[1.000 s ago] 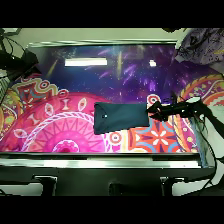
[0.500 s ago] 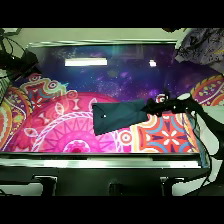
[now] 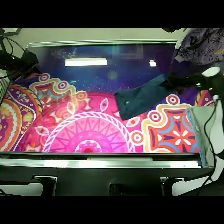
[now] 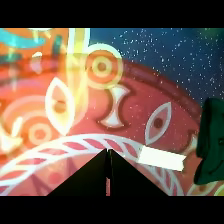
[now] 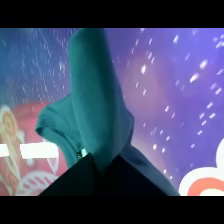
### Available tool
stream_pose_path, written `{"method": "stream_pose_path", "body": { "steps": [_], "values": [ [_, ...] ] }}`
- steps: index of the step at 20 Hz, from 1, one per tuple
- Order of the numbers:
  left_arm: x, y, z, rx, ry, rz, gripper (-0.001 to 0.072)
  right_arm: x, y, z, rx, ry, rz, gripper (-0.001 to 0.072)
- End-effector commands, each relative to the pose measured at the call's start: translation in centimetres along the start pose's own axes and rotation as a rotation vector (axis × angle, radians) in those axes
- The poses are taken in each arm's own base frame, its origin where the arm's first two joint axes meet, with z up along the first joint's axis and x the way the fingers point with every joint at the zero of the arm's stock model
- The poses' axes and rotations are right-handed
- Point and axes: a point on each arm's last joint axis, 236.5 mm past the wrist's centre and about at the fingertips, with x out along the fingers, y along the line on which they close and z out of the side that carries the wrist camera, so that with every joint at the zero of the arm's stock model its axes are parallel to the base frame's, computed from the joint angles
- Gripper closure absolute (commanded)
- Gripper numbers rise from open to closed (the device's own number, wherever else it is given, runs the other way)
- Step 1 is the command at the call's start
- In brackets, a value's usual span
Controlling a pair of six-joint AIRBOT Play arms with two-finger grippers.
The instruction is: Fold the clothes and pants, and hang the long-sleeved shirts on hangers.
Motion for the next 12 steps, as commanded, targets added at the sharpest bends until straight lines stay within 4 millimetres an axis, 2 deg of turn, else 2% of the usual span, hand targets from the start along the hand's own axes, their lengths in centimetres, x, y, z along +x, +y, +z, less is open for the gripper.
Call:
{"method": "stream_pose_path", "body": {
  "steps": [1,5,8,12],
  "values": [
    [0.0,0.0,0.0,-0.001,0.001,0.000,0.0692,-5.5,-2.3,5.2,0.103,-0.149,-0.014,0.0682],
    [0.0,0.0,0.0,-0.001,0.000,0.000,0.0692,-11.6,-6.7,9.3,0.229,-0.298,-0.039,0.0682],
    [0.0,0.0,0.0,-0.001,0.000,0.000,0.0692,-15.4,-10.6,10.3,0.354,-0.374,-0.078,0.0683],
    [0.0,0.0,0.0,-0.002,0.001,0.000,0.0691,-21.6,-15.2,10.9,0.483,-0.516,-0.193,0.0683]
  ]
}}
